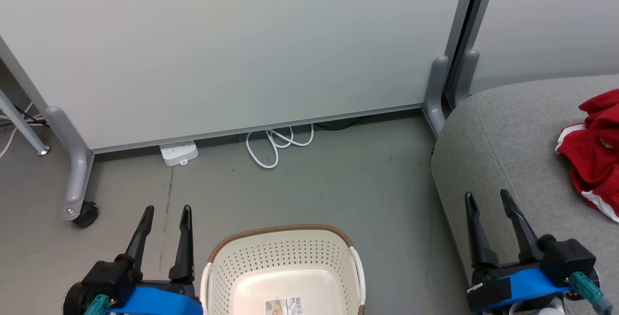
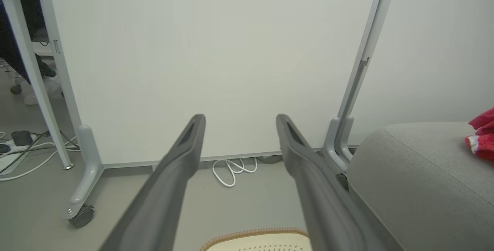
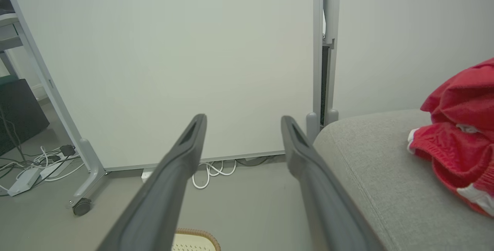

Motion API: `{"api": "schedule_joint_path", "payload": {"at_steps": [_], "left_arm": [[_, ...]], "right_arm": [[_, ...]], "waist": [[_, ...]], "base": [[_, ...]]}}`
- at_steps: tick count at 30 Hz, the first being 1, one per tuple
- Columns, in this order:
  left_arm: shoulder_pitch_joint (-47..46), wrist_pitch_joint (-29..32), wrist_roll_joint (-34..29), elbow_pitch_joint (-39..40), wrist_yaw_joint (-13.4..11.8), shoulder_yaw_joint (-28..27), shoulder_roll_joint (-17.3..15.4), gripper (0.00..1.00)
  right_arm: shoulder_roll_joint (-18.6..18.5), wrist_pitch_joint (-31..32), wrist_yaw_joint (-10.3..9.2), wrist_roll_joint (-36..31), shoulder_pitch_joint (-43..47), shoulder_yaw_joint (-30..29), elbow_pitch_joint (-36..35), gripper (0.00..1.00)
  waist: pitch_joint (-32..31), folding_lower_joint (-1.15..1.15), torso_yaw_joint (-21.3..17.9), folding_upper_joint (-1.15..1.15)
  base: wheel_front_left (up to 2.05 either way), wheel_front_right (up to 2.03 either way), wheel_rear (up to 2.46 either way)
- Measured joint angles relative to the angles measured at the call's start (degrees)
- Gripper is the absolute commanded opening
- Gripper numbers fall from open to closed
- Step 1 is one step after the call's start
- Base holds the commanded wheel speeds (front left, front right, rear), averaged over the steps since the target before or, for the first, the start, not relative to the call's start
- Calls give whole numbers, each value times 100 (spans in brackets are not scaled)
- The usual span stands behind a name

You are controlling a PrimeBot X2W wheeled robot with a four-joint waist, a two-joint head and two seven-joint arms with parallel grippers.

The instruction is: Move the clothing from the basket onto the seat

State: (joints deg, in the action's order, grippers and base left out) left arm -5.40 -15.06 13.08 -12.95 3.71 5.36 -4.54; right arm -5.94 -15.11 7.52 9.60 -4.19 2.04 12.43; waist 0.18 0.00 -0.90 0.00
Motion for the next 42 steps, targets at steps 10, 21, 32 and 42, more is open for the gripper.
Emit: {"api": "schedule_joint_path", "payload": {"at_steps": [10, 21, 32, 42], "left_arm": [[151, 0, -170, -49, 192, -225, 124, 100], [225, 22, -254, -266, 234, -292, 178, 0], [311, 312, 655, -427, 234, -380, 204, 0], [309, 549, 1659, -379, 249, -492, 204, 0]], "right_arm": [[120, -1, 0, -3, 226, -148, -19, 100], [164, 4, 0, -14, 258, -152, 130, 0], [178, 274, 0, 907, 320, -227, 281, 0], [196, 526, 0, 1917, 299, -312, 271, 0]], "waist": [[-73, 0, 70, 0], [-66, 0, 100, 0], [-62, 0, 100, 0], [-56, 1, 99, 0]], "base": [[0, 0, 0], [0, 0, 0], [0, 0, 0], [0, 0, 0]]}}
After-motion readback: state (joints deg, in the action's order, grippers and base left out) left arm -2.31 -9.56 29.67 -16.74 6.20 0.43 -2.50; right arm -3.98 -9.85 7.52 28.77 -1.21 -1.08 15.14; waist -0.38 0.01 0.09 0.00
